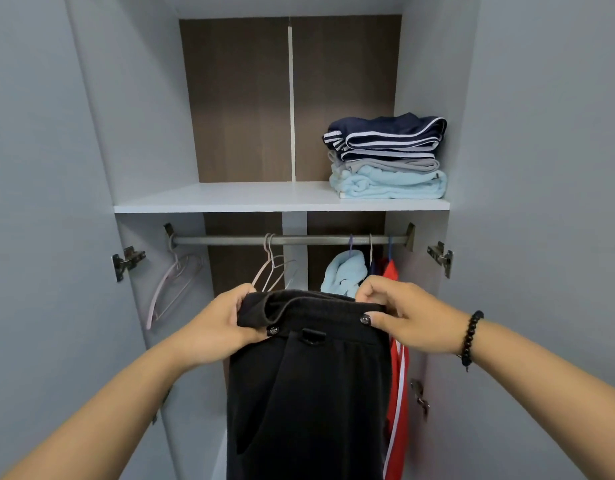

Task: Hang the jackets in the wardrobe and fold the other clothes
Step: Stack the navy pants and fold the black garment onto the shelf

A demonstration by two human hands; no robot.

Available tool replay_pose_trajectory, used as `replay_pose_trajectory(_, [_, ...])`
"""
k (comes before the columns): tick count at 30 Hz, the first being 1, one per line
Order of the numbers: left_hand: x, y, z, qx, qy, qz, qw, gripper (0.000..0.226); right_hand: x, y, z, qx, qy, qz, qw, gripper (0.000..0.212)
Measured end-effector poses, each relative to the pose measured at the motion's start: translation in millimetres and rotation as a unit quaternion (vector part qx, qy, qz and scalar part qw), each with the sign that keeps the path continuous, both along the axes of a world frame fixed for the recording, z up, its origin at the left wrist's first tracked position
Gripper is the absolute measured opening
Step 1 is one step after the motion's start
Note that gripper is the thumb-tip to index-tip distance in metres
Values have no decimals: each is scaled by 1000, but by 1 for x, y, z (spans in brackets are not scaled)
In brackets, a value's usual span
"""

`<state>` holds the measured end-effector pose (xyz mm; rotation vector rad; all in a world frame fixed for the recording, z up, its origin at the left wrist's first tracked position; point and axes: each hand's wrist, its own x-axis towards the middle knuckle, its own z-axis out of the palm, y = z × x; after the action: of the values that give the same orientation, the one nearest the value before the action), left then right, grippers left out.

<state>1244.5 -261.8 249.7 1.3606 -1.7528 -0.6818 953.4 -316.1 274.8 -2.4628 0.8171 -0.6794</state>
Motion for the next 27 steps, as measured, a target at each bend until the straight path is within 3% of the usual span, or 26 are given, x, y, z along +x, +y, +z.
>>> replay_pose_trajectory(2, [-5, 2, 3, -4, 77, -14, 997, 28, -1, -3, 0, -55, -109, -37, 992, 19])
replay_pose_trajectory(4, [-13, 4, 15, -38, 168, -20, 985, 29, -1, -4, -3, -63, -273, -84, 956, 45])
replay_pose_trajectory(6, [-23, 5, 30, -67, 231, -38, 970, 36, -1, -3, -18, 85, -388, -81, 914, 78])
replay_pose_trajectory(7, [-29, 4, 35, -76, 250, -51, 964, 39, 1, -1, -32, 189, -404, -55, 893, 80])
replay_pose_trajectory(9, [-37, 2, 43, -82, 264, -67, 959, 49, 7, 5, -60, 368, -394, -14, 842, 63])
replay_pose_trajectory(12, [-33, -2, 41, -89, 297, -50, 949, 59, 15, 11, -70, 383, -403, -14, 831, 44])
replay_pose_trajectory(14, [-19, -3, 20, -21, 389, -28, 920, 48, 24, 7, -58, 341, -412, -31, 845, 28])
replay_pose_trajectory(16, [-9, -2, -22, 123, 487, -19, 864, 57, 34, 5, -45, 302, -415, -67, 855, 17])
replay_pose_trajectory(20, [-16, 17, -115, 334, 525, -34, 782, 77, 44, -11, -38, 279, -402, -164, 856, 11])
replay_pose_trajectory(22, [-27, 23, -131, 346, 474, -69, 807, 70, 39, -26, -39, 322, -379, -239, 834, 15])
replay_pose_trajectory(24, [-40, 23, -127, 307, 395, -83, 862, 59, 29, -41, -46, 389, -338, -279, 810, 28])
replay_pose_trajectory(27, [-55, 14, -109, 278, 392, -78, 874, 39, 6, -50, -65, 483, -327, -241, 776, 46])
